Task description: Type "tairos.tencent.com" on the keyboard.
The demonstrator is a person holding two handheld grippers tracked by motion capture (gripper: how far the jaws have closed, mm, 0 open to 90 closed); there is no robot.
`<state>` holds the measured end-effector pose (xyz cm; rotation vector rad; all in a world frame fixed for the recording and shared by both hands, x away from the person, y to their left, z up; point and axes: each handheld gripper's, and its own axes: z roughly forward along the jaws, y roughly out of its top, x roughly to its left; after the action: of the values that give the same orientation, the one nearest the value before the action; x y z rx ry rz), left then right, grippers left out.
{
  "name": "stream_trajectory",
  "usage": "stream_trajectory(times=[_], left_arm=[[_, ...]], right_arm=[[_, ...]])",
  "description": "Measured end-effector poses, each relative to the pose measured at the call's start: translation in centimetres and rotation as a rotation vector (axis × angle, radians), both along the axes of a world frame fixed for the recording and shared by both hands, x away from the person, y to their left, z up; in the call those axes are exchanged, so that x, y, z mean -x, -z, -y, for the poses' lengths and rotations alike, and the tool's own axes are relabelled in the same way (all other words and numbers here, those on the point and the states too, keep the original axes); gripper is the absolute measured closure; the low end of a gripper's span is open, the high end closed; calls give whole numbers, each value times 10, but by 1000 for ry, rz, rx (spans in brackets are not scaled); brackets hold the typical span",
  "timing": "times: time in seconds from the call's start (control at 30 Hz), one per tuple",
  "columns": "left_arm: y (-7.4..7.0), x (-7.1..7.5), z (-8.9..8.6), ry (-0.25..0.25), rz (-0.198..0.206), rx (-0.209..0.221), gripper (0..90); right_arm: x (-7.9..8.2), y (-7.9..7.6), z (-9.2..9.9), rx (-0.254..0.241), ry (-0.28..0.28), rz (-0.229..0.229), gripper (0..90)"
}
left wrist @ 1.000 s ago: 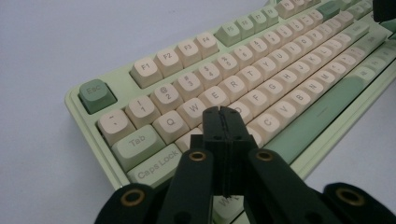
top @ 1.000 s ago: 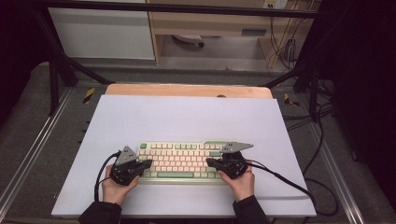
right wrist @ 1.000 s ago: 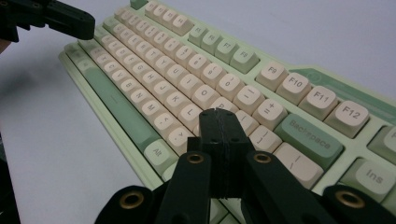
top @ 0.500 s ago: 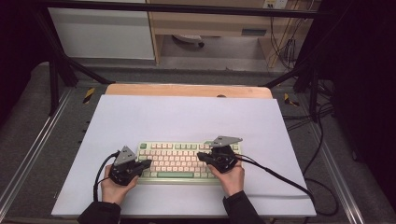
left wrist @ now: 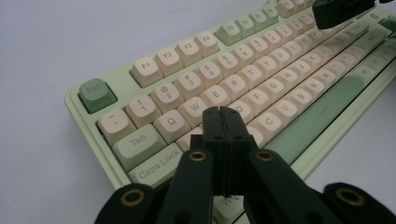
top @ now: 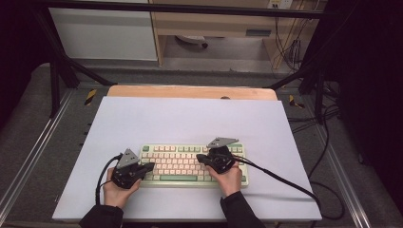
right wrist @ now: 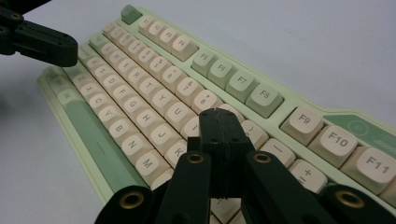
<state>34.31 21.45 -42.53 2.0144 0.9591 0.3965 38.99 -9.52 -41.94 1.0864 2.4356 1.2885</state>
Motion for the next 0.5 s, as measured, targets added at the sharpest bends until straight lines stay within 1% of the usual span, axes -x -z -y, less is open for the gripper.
stream_trajectory(times=[0.17, 0.3, 0.4, 0.5], left_arm=[[0, 0, 0, 0, 0, 0, 900], [0, -1, 0, 2, -2, -3, 900], [0, 0, 0, 2, -1, -3, 900], [0, 0, 0, 2, -1, -3, 900]], right_arm=[[-2, 6, -3, 12, -2, -14, 900], [-3, 9, -4, 8, -2, -18, 900], [-3, 11, -5, 17, -3, -25, 900], [-3, 12, -6, 13, -4, -17, 900]])
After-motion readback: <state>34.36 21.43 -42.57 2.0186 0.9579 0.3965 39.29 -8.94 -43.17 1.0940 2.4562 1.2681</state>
